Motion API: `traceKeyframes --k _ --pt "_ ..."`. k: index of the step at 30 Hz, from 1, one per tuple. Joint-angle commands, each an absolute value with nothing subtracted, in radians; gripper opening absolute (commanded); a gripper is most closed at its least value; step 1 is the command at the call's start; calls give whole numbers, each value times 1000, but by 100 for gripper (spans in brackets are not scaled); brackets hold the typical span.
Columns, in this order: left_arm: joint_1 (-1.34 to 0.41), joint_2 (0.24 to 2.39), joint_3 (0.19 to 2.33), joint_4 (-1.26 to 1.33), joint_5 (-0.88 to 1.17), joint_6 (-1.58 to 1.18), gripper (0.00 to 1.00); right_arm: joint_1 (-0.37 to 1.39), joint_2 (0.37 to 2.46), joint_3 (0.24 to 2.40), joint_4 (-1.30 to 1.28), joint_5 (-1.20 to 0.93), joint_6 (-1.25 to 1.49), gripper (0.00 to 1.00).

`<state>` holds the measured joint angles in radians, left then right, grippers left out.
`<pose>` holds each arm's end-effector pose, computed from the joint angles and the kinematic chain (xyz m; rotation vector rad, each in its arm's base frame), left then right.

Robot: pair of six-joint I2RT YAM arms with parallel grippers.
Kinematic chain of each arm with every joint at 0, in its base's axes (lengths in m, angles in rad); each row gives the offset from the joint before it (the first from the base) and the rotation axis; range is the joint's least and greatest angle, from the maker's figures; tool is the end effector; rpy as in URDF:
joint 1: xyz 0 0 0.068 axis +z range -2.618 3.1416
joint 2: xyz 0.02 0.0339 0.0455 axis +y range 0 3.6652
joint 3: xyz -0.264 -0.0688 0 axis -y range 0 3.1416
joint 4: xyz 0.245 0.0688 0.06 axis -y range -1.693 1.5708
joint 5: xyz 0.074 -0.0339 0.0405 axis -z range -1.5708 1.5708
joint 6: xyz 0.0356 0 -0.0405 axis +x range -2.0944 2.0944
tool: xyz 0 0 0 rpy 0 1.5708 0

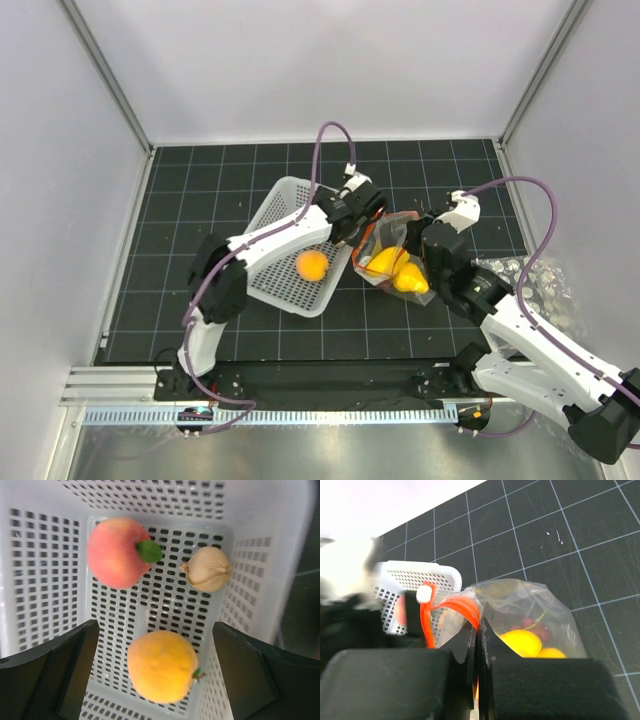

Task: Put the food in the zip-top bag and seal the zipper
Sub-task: Pick up the fake fruit from the bin.

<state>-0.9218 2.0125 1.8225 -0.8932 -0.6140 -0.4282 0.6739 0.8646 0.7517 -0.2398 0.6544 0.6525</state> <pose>0.2781 -0.3326 0.2737 0.3997 2.3551 0.2192 0.1658 0.1046 0.3111 0.4088 1.8130 0.2929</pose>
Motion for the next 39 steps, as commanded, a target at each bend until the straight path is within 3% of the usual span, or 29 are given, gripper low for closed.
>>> traceKeyframes --k 1,7,11,17,22,39 --pt "-881 2066 1842 -934 -571 -397 100 673 867 752 -183 666 653 4" --pt "-839 1961 1639 -807 -528 -393 100 672 877 744 -170 655 657 4" --pt "-822 1937 1608 -789 -437 -388 100 672 888 746 -170 652 657 4" --pt "-795 1910 1566 -753 -460 -410 100 672 884 744 -167 644 658 5" --pt "-732 1888 1464 -522 -345 -364 100 672 890 746 -167 640 658 5" --pt "-696 2032 1517 -305 -350 -298 100 672 913 742 -144 611 643 5"
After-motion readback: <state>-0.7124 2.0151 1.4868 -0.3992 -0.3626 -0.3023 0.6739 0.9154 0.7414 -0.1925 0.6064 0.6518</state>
